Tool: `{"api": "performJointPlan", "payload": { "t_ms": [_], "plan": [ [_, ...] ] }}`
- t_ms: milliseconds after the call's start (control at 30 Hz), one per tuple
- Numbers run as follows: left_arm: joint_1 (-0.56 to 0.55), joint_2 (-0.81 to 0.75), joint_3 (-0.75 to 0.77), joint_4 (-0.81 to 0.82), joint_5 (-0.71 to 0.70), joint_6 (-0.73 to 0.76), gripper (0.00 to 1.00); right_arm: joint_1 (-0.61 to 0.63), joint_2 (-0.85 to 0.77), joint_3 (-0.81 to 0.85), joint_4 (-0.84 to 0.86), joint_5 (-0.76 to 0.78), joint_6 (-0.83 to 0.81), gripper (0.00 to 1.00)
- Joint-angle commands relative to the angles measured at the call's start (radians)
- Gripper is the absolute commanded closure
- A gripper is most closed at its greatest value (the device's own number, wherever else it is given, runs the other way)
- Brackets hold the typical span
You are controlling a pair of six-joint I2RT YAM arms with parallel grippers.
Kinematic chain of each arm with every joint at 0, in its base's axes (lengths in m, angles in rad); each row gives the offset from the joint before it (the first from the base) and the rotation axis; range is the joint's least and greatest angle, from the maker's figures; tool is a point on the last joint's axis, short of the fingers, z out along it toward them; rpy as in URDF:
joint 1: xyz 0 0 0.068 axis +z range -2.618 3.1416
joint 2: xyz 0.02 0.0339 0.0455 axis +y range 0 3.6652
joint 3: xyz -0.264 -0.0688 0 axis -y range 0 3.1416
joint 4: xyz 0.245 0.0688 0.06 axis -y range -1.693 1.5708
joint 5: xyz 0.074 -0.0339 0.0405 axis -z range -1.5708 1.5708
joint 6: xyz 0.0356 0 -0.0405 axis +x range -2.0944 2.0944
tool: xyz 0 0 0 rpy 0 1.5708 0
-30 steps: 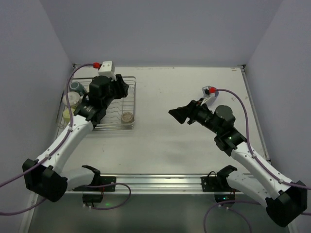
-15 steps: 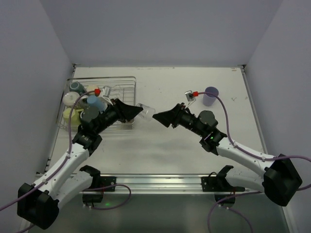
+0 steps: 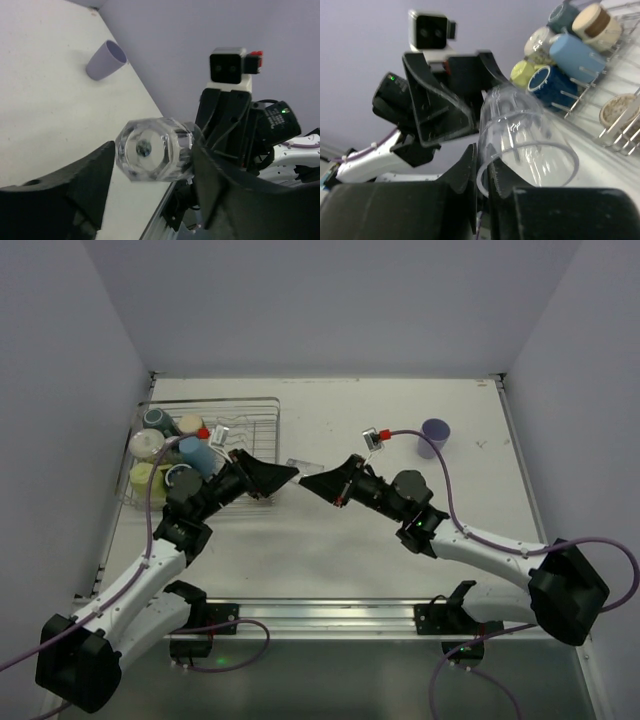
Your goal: Unload the cups from the dish rack
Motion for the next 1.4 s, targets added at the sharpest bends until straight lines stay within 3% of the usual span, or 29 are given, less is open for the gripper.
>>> {"api": "performJointPlan", "payload": {
  "t_ms": [0,67,167,267,333,400,500,600,767,1067,1200,1367],
  "plan": [
    [-0.006,-0.016,0.028,-0.033,0.021,0.061,0.27,-0.001,-0.030,0.040,0.059,0.098,-0.037,0.99],
    [-0.006,-0.028,0.071,-0.181,-0.017,0.161,0.09,-0.001,-0.053,0.053,-0.093,0.135,-0.086,1.00],
    [-0.006,-0.047,0.181,-0.416,-0.109,0.320,0.00,-0.006,-0.117,0.113,-0.379,0.217,-0.218,1.00],
    [-0.006,-0.069,0.273,-0.629,-0.207,0.477,0.00,-0.059,-0.157,0.209,-0.767,0.271,-0.354,1.00],
    [-0.006,-0.088,0.303,-0.710,-0.282,0.537,0.00,-0.168,-0.168,0.243,-1.003,0.255,-0.420,1.00],
    [-0.006,-0.128,0.278,-0.771,-0.312,0.604,0.00,-0.309,-0.179,0.250,-1.096,0.188,-0.463,1.00],
    [-0.006,-0.181,0.208,-0.784,-0.349,0.649,0.00,-0.432,-0.141,0.297,-1.315,0.277,-0.564,1.00],
    [-0.006,-0.227,0.175,-0.779,-0.350,0.687,0.00,-0.533,-0.012,0.386,-1.412,0.368,-0.629,1.00],
    [-0.006,-0.261,0.172,-0.782,-0.355,0.707,0.00,-0.628,0.106,0.425,-1.411,0.339,-0.663,1.00],
    [-0.006,-0.264,0.169,-0.796,-0.337,0.714,0.01,-0.661,0.332,0.507,-1.411,0.324,-0.689,0.98],
    [-0.006,-0.243,0.171,-0.807,-0.352,0.717,0.03,-0.661,0.402,0.527,-1.409,0.318,-0.689,0.93],
    [-0.004,-0.194,0.178,-0.828,-0.372,0.718,0.04,-0.661,0.406,0.527,-1.406,0.344,-0.685,0.75]
  ]
}}
